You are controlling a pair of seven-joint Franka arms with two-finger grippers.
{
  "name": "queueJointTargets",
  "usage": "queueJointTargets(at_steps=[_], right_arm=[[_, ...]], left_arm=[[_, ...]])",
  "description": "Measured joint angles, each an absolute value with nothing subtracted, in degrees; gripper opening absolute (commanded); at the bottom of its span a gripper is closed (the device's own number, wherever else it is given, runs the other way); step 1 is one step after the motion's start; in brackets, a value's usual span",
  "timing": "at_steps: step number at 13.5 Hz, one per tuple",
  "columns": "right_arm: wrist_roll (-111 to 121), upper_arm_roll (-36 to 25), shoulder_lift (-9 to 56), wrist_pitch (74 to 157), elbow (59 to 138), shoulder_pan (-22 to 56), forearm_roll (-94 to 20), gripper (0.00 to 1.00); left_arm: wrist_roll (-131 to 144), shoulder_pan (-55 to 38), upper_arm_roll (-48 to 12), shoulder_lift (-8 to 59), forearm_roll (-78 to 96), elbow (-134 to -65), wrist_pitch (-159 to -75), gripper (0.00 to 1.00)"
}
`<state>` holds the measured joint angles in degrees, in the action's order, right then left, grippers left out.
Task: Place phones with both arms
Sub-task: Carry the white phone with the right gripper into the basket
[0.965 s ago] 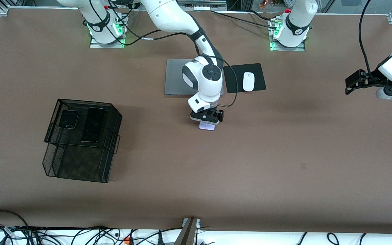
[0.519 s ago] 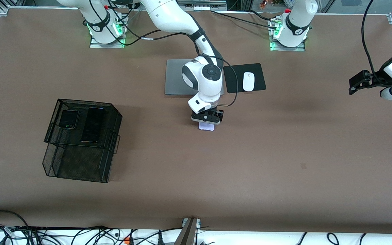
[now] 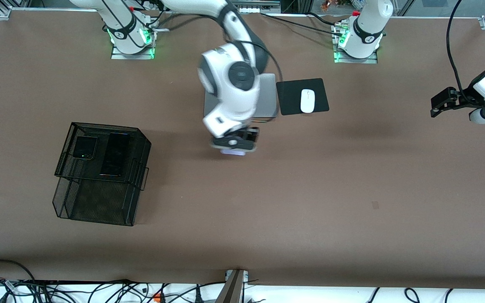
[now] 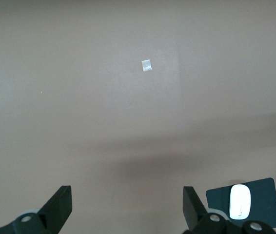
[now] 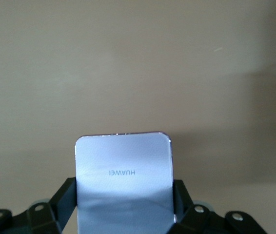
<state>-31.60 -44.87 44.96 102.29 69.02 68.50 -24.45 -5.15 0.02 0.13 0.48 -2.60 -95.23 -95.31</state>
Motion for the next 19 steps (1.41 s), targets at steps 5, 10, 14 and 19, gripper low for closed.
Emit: queueJointTargets(at_steps=[5, 10, 14, 19], right_arm=[[-1.1, -49.2, 39.6, 94.2, 70.1, 50.7, -24.5, 0.12], [21.4, -46.2, 43.1, 105.3, 71.2, 34.7, -26.6, 0.12], [26.4, -36.3, 49.1, 114.6, 71.3, 25.6, -26.9, 0.13], [26.7, -34.4, 53.4, 115.6, 71.4, 24.4, -31.9, 1.0]], left_arm=[[-5.2, 0.0, 0.1, 0.6, -2.6, -95.2, -95.3, 1.0], [-5.2, 0.0, 0.2, 0.6, -2.6, -95.2, -95.3, 1.0], [-5.2, 0.0, 0.2, 0.6, -2.6, -95.1, -95.3, 1.0], [-5.2, 0.0, 0.2, 0.6, -2.6, -95.1, -95.2, 1.0]])
